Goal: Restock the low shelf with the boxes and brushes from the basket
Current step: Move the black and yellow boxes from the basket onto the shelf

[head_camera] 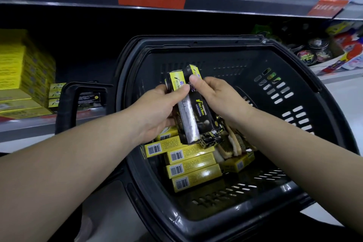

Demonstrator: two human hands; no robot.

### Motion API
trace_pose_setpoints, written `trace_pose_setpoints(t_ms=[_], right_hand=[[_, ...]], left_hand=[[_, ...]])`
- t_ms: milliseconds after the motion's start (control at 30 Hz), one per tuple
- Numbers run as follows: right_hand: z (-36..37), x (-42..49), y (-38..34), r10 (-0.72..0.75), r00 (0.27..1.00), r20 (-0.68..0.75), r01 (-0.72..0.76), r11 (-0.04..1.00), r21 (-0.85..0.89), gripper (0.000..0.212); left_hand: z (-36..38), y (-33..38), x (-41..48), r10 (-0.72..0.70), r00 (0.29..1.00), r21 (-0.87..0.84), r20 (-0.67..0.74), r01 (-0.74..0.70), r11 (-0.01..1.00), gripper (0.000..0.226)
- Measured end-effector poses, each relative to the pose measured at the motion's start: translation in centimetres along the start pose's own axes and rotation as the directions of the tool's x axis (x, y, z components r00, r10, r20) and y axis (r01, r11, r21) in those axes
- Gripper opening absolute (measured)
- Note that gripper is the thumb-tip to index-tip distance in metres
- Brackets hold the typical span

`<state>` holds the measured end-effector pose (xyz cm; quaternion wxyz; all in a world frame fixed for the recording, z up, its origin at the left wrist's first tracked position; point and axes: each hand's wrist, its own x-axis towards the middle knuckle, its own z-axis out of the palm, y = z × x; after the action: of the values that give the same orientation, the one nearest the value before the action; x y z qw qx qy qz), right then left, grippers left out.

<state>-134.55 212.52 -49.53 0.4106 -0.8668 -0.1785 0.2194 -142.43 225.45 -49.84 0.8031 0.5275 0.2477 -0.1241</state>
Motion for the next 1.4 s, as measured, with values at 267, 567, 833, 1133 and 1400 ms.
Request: trace_pose_setpoints(t_ms=[267,567,833,1133,1400], right_hand=[[-0.3,1.3,0.1,-0.05,0.999,-0.011,0.051,0.993,0.102,0.051],[2.6,1.6,9.6,0.545,0.776,0.317,-0.035,0.539,-0.842,0.042],[1.3,1.8,10.6,0.621,0.722,0.305,-0.139,0.562,-0.815,0.028],[-7.4,-1.8,5.3,0.375,0.702,0.606,-0.556,0.819,0.138,0.05],[-3.1,-3.3,-2.6,0.154,0.874,0.461,-0.303,0.914,0.271,0.047]], left_hand=[[-0.1,0.3,0.7,0.049,0.995,0.022,-0.088,-0.047,0.999,0.037],[-1.3,-0.2,1.9,0.132,0.969,0.229,-0.211,-0.082,0.97,0.039],[-1.2,-0.1,2.1,0.115,0.964,0.217,-0.241,-0.062,0.974,0.047],[-0.5,0.8,0.9,0.08,0.978,0.149,-0.19,-0.052,0.987,0.039],[-1.5,2.5,-3.0,0.067,0.993,0.002,-0.102,-0.067,0.998,0.06]])
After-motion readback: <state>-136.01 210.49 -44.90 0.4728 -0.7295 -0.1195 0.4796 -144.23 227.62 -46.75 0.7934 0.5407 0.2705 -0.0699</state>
